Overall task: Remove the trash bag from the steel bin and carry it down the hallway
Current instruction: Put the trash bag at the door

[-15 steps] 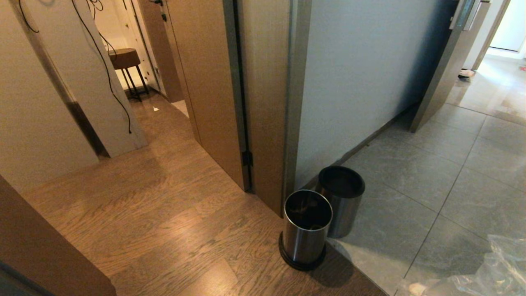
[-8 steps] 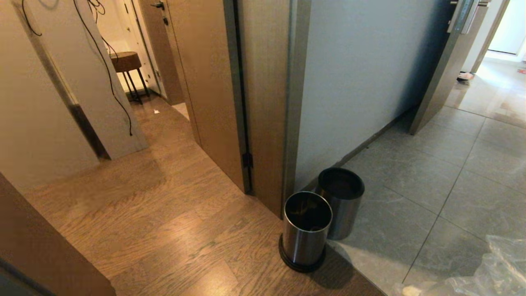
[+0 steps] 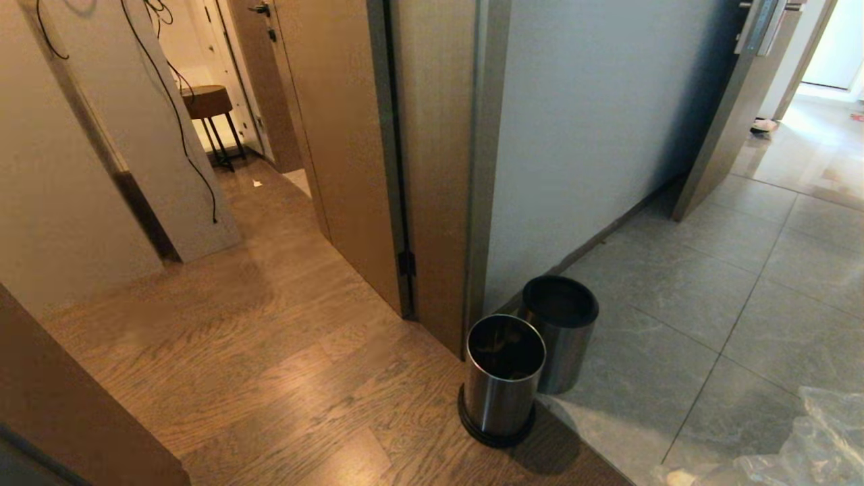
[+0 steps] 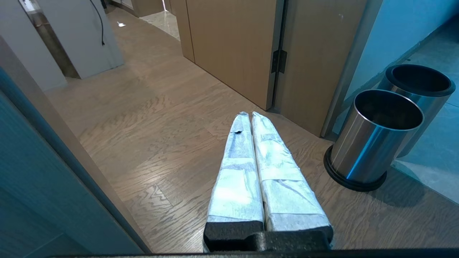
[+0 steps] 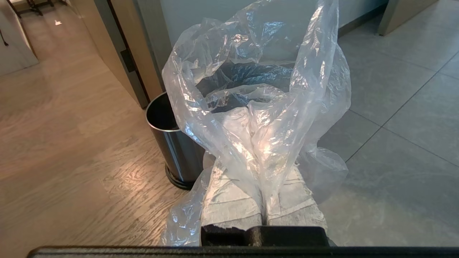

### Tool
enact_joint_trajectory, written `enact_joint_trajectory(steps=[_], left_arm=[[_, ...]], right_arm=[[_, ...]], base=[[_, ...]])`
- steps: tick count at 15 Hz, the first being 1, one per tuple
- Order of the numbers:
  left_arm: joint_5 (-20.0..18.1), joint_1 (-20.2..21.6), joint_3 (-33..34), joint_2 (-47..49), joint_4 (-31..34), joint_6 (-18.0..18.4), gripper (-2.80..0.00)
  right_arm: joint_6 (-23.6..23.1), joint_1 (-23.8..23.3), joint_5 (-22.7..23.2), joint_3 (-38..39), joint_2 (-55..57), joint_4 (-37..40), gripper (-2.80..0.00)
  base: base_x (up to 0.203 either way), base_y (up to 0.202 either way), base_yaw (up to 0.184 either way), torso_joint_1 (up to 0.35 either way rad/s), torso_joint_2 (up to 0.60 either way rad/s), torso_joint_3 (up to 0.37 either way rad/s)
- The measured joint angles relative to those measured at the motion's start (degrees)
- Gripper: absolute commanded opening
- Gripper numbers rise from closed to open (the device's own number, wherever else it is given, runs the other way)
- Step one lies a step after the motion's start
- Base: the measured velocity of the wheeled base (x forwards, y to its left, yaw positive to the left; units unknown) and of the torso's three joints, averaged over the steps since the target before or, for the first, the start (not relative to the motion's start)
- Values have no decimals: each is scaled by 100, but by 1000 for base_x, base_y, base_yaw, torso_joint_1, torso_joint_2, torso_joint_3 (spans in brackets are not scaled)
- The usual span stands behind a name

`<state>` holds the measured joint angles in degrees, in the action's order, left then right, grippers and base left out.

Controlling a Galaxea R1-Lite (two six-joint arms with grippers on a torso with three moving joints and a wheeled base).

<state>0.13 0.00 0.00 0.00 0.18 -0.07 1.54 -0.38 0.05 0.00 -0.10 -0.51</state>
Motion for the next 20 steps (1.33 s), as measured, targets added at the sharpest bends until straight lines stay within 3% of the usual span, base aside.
enact_joint_trajectory(steps=[4,20], left_arm=[[-2,0,-2,0,0,1,-280],[-5,0,0,0,-2,0,-280]], right_arm=[[3,5,-5,0,0,-7,-280],[6,0,-2,0,2,-6,-280]], base=[[2,1,-25,2,0,0],[1,8,-171,2,3,3]])
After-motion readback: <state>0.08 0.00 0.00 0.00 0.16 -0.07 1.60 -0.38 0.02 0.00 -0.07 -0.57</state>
